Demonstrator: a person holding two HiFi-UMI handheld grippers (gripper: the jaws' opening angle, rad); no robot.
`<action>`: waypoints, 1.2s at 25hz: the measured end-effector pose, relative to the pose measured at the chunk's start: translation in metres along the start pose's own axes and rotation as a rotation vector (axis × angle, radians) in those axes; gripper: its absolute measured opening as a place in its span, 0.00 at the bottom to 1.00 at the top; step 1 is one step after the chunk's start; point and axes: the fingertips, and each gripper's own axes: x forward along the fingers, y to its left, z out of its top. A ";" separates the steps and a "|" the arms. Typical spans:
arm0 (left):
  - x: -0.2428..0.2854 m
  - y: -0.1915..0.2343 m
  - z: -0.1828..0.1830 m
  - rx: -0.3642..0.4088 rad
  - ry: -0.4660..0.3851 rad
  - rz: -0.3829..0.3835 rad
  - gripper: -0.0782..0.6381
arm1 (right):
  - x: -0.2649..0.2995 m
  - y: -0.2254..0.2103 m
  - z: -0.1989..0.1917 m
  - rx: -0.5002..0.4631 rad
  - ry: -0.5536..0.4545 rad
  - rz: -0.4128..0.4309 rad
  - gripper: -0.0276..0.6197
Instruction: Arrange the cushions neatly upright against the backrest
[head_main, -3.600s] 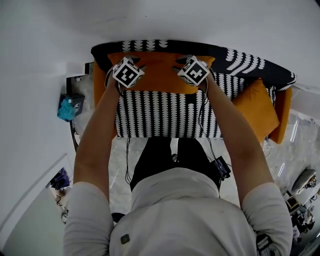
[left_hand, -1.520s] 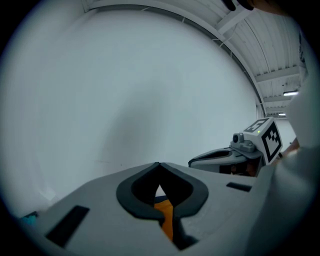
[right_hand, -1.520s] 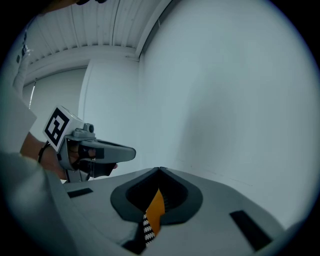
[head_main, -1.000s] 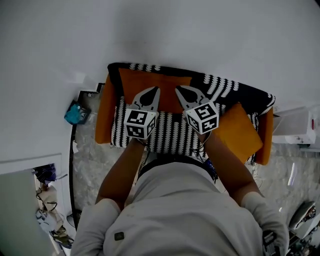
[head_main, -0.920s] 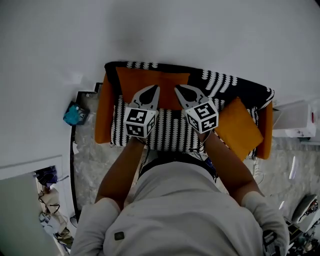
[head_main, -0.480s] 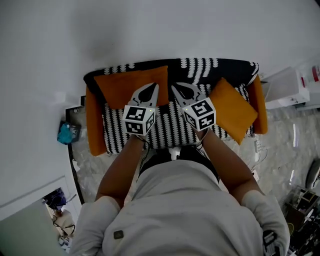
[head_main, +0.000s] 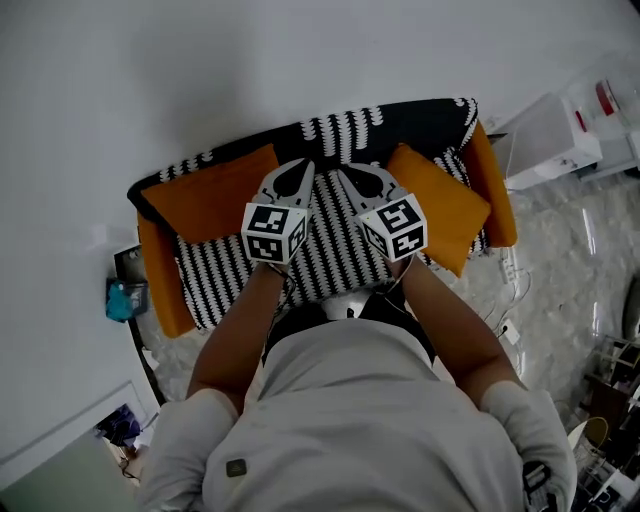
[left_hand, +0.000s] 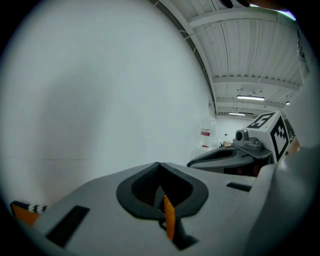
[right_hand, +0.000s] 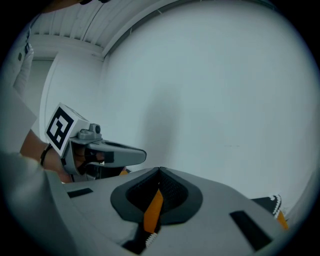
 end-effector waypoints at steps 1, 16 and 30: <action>0.016 -0.013 0.003 0.002 0.004 -0.001 0.12 | -0.010 -0.018 -0.005 0.006 0.004 -0.001 0.08; 0.266 -0.228 0.015 0.044 0.118 -0.096 0.12 | -0.157 -0.297 -0.068 0.108 0.029 -0.053 0.08; 0.409 -0.316 -0.027 0.175 0.256 -0.329 0.12 | -0.203 -0.425 -0.150 0.209 0.094 -0.222 0.08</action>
